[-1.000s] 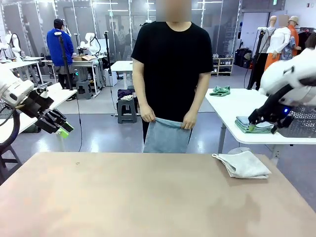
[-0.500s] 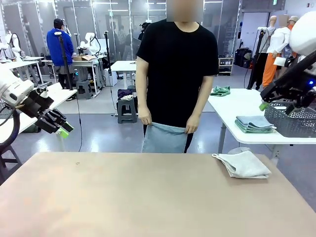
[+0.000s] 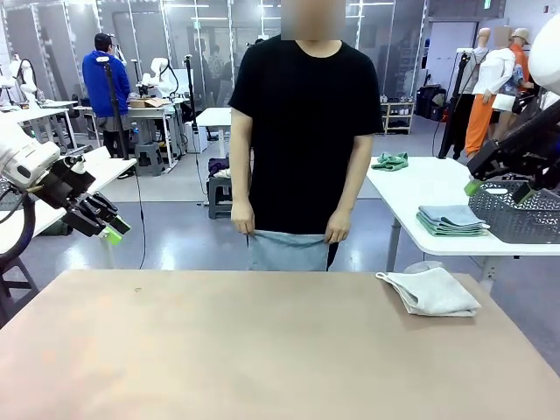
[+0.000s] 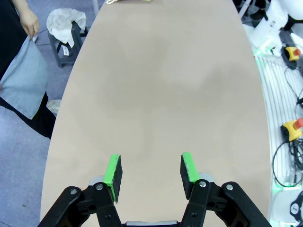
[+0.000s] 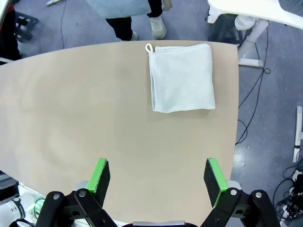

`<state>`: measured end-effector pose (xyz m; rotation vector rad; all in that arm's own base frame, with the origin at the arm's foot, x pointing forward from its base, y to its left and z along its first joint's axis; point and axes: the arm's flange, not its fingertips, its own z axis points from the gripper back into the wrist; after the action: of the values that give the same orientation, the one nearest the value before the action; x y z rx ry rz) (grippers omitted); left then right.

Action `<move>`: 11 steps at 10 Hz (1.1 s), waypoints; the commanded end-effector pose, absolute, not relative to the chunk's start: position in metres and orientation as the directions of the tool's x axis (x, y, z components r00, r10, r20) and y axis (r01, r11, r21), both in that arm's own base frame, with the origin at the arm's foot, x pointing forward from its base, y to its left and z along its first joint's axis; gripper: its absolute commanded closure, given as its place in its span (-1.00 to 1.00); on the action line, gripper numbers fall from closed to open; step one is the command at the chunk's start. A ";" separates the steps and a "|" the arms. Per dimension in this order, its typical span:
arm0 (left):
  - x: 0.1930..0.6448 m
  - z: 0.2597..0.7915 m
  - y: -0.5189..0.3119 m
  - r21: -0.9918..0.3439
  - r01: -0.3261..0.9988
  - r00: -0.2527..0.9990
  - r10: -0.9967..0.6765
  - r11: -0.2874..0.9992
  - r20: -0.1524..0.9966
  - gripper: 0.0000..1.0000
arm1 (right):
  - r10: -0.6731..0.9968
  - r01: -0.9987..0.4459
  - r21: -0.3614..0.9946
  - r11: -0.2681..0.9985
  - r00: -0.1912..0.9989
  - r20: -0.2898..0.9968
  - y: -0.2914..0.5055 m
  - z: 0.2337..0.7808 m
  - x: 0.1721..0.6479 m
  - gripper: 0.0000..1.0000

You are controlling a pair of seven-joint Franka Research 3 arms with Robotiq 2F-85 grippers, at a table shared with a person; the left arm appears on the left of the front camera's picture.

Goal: Fold the towels and place them in the basket.
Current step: Place the folded Towel with hook on the right side of the table, then when a person lays out a Towel with hook on the table, fold it in half twice.

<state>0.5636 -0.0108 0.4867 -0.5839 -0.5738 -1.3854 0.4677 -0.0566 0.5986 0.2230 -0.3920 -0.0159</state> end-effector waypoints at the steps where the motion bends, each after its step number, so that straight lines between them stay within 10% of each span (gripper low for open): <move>1: 0.563 0.488 -0.011 -0.039 0.995 0.096 -0.729 0.095 0.678 -0.27 | -0.067 -0.016 0.215 0.976 0.925 0.375 -0.058 0.600 0.475 -1.00; 11: 0.563 0.488 -0.011 -0.039 0.995 0.096 -0.729 0.095 0.678 -0.27 | -0.067 -0.016 0.215 0.976 0.925 0.375 -0.058 0.600 0.475 -1.00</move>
<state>0.5636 -0.0108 0.4867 -0.5839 -0.5738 -1.3853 0.4723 -0.0588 0.5998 0.2242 -0.3936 -0.0185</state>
